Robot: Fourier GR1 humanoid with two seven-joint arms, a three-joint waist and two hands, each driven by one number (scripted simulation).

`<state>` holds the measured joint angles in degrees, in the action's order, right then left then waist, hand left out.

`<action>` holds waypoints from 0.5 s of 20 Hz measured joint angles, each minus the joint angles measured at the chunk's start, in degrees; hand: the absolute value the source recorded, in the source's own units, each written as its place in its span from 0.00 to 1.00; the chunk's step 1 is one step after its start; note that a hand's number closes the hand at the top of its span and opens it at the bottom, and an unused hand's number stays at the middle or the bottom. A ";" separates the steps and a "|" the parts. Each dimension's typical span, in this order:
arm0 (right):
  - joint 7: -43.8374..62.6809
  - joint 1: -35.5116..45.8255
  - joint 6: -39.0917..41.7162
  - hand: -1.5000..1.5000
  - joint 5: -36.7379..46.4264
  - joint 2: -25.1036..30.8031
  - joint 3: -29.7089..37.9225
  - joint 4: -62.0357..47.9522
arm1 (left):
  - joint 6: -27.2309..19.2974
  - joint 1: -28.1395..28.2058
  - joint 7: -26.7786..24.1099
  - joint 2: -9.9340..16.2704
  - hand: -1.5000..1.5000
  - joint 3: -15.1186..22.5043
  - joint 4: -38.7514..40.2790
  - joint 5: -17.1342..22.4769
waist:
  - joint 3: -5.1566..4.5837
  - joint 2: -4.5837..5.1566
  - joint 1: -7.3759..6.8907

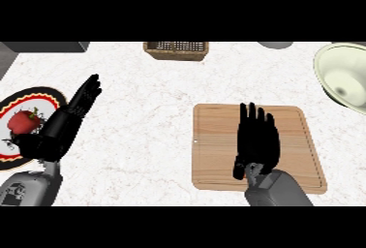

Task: Pick the croissant from the cutting board and place it in the basket

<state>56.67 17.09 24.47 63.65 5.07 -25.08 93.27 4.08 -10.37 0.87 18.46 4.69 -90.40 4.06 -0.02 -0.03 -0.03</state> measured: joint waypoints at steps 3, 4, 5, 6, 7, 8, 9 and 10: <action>-0.57 -0.66 -0.53 0.00 1.90 -1.16 0.55 -2.21 | 0.33 1.06 0.31 -0.38 0.50 -0.30 -1.38 -0.57 | 0.01 0.00 -0.08; -0.85 -0.37 -0.43 0.00 2.32 -1.46 1.09 -2.90 | 0.63 1.21 -0.20 -0.58 0.50 -0.46 -0.98 -0.81 | 0.02 0.01 -0.08; -0.87 -0.81 -0.35 0.00 2.78 -1.81 1.32 -2.82 | 0.94 0.95 -0.10 -0.76 0.50 -0.56 -0.68 -0.88 | 0.01 0.01 -0.04; -1.16 -1.09 -0.22 0.00 3.18 -1.81 1.66 -3.12 | 0.89 0.32 0.32 -1.06 0.50 -0.67 -0.55 -1.13 | 0.01 0.01 0.00; -1.54 -0.81 -0.33 0.00 3.55 -1.91 2.37 -4.19 | 0.90 0.41 -0.02 -1.45 0.50 -0.67 -0.27 -1.53 | 0.01 0.01 -0.01; -1.86 -1.26 -0.40 0.00 3.92 -1.72 2.79 -4.78 | 0.91 0.75 -0.75 -1.75 0.50 -0.70 0.17 -1.91 | 0.01 0.02 -0.01; -2.03 -0.94 -0.36 0.00 4.22 -2.07 3.29 -5.74 | 1.12 -0.10 0.24 -1.92 0.50 -0.85 0.06 -1.79 | 0.01 0.03 -0.01; -1.88 -0.56 -0.46 0.00 4.44 -2.62 3.54 -6.64 | 1.14 0.13 -0.02 -2.22 0.50 -0.74 0.01 -2.27 | 0.02 0.03 -0.03</action>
<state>54.79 16.53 24.01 68.09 2.45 -21.54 86.63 5.22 -10.24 0.84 16.24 3.95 -90.39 1.80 0.00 0.00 -0.06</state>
